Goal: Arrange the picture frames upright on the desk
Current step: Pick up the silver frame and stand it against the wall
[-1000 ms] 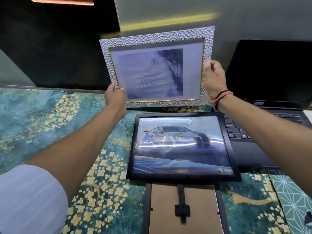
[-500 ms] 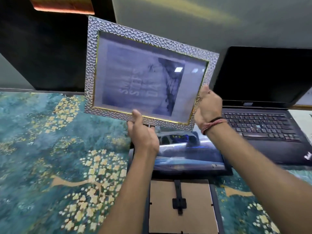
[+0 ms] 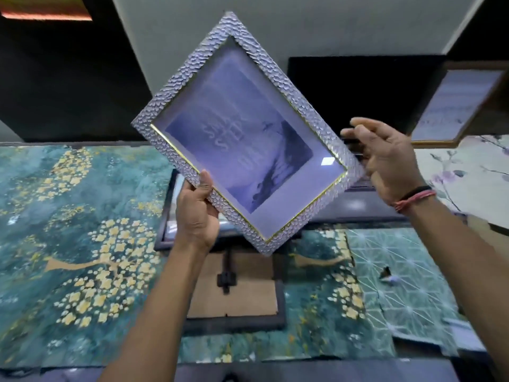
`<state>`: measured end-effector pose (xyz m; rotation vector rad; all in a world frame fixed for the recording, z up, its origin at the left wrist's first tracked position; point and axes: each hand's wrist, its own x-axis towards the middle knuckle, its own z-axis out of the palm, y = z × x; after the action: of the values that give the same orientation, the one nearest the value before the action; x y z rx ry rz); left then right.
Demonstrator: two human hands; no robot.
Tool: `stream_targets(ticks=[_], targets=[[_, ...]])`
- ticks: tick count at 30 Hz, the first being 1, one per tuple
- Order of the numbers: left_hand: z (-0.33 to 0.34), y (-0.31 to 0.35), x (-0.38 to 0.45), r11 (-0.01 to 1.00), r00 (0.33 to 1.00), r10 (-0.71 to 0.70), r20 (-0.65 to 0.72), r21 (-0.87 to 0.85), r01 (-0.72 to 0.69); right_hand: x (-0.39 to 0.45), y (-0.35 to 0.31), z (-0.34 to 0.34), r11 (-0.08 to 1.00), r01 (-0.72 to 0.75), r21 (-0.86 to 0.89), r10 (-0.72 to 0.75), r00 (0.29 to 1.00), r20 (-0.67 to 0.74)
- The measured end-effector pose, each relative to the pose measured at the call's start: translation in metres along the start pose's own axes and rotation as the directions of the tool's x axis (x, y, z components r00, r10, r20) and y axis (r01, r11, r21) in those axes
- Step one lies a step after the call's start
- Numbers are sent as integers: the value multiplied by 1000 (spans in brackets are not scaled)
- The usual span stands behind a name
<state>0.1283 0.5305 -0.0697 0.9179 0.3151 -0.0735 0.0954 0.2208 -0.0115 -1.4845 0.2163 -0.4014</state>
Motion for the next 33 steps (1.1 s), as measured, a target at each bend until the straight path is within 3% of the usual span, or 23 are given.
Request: stream_targets(ticks=[3,6,11,15,19,25,33], targets=[[37,-33,-42,989,994,26,106,139,-41,-24,-10,-68,970,31,-242,0,992,127],[91,-75,-93,976,972,18,234,206,-68,-57,-18,-129,947,54,-317,-14,992,127],[193,-149,-168,947,935,-32,354,308,-84,-100,-26,-260,957,-10,-290,-42,984,-173],[267,-190,-212,871,890,-247,383,490,31,-112,-40,-363,977,-79,-199,-3,924,-383],[316,-220,-232,749,874,-319,367,662,-4,-108,-42,-440,972,-101,-214,2,907,-421],[394,-260,-210,756,927,-182,328,650,-81,-52,-35,-509,984,-110,-139,39,900,-435],[467,-333,-130,791,968,139,209,565,-236,64,-6,-569,900,-143,-412,-8,939,-345]])
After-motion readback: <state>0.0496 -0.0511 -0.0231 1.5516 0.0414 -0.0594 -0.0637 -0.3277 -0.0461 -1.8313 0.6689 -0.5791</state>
